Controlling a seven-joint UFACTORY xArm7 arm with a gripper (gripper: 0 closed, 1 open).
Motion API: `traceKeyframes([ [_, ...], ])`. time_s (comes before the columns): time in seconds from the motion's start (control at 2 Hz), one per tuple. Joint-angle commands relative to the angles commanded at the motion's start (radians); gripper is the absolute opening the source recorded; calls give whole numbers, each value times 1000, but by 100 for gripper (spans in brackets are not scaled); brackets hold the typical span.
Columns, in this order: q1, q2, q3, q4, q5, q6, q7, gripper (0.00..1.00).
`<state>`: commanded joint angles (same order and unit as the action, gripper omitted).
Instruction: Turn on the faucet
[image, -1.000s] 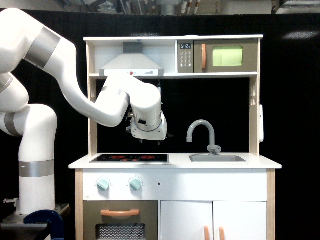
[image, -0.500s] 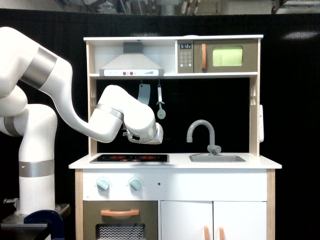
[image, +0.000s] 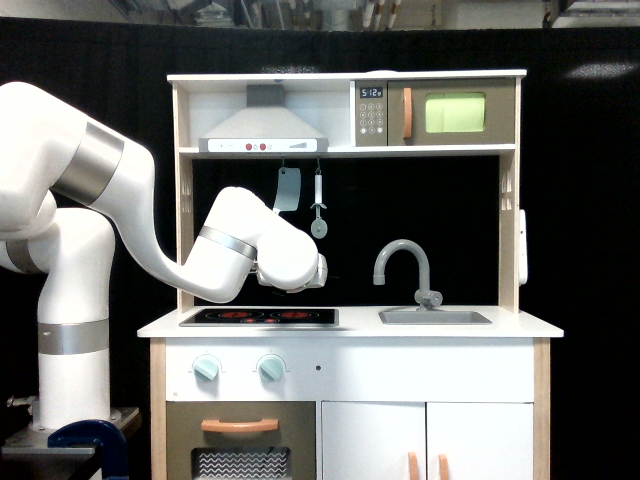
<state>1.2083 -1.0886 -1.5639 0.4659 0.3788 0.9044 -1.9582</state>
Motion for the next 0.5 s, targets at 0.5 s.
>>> traceKeyframes([
  [0.5, 140, -51, 35, -23, 39, -172, 36, 100],
])
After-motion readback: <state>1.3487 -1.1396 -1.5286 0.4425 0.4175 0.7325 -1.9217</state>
